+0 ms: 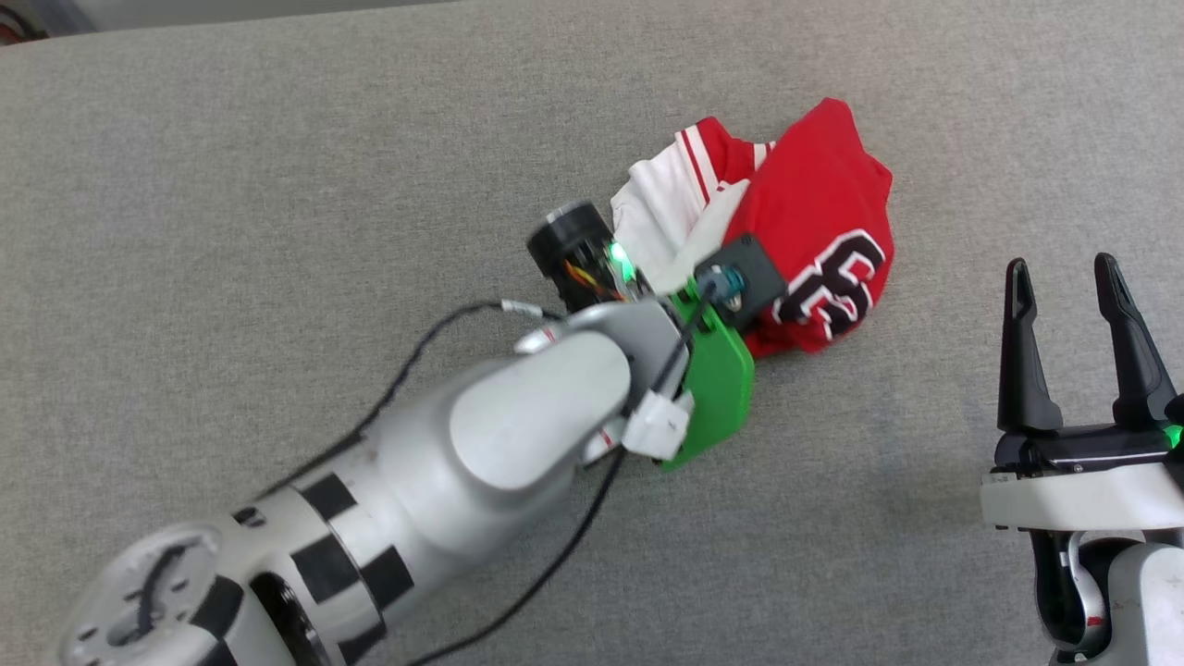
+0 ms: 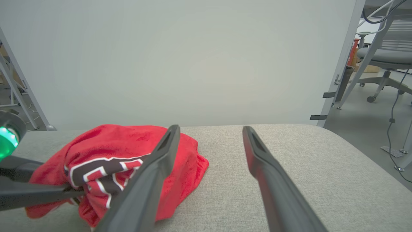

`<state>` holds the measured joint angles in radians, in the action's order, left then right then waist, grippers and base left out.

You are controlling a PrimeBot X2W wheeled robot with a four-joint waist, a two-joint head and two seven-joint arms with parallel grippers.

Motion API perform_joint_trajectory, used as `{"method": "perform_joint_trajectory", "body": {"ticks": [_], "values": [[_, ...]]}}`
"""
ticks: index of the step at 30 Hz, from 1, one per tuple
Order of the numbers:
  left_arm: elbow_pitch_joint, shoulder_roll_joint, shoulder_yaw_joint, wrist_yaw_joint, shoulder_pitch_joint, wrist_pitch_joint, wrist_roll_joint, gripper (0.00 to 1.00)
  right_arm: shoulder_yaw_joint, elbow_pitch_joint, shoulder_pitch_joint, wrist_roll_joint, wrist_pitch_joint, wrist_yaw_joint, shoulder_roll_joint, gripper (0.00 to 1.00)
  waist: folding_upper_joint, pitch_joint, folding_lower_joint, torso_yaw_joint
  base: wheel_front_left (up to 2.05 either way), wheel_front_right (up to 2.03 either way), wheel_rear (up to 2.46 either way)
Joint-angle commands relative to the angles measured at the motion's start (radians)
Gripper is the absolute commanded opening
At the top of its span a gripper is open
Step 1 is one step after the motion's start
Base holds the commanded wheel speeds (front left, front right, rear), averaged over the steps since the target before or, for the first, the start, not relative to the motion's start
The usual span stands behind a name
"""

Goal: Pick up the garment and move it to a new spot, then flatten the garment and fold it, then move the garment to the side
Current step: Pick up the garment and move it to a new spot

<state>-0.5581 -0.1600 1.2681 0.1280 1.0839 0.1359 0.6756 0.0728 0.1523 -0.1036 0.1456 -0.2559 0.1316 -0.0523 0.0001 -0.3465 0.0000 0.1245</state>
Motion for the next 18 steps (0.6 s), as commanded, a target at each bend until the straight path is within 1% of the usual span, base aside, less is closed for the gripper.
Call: {"method": "perform_joint_trajectory", "body": {"ticks": [1,4,8,10,11,12,18], "values": [[-0.010,0.025,0.006,0.003,-0.048,-0.003,-0.003,0.00,0.002,0.004,-0.001,0.003,-0.006,-0.001,0.002,1.00,-0.0001,-0.005,0.0000,0.000,0.00,0.00,0.00],[-0.029,0.053,0.011,0.003,-0.121,0.009,-0.031,0.00,0.000,0.003,-0.004,0.003,-0.006,-0.001,0.002,1.00,-0.0001,-0.009,0.0000,0.000,0.00,0.00,0.00],[-0.019,0.079,0.012,0.003,-0.222,0.050,-0.078,0.00,-0.004,-0.001,-0.005,0.000,-0.006,-0.001,0.002,1.00,-0.0001,-0.012,0.0000,-0.003,0.00,0.00,0.00],[-0.031,0.082,0.012,0.003,-0.226,0.026,-0.078,0.00,-0.006,-0.002,-0.004,-0.001,-0.006,-0.001,0.002,1.00,-0.0001,-0.010,0.0000,-0.007,0.00,0.00,0.00],[-0.041,0.084,0.012,0.003,-0.222,0.003,-0.077,0.56,-0.006,-0.004,-0.002,-0.003,-0.006,-0.001,0.002,1.00,-0.0001,-0.005,0.0000,-0.011,0.00,0.00,0.00],[-0.048,0.086,0.012,0.003,-0.214,-0.026,-0.077,1.00,-0.005,-0.005,0.001,-0.005,-0.006,-0.001,0.002,1.00,-0.0001,-0.001,0.0000,-0.015,0.00,0.00,0.00],[-0.071,0.100,-0.015,-0.006,-0.183,-0.219,-0.071,1.00,0.002,-0.019,0.037,-0.018,-0.006,-0.001,0.002,1.00,-0.0001,0.076,0.0000,-0.053,0.00,0.00,0.00]]}}
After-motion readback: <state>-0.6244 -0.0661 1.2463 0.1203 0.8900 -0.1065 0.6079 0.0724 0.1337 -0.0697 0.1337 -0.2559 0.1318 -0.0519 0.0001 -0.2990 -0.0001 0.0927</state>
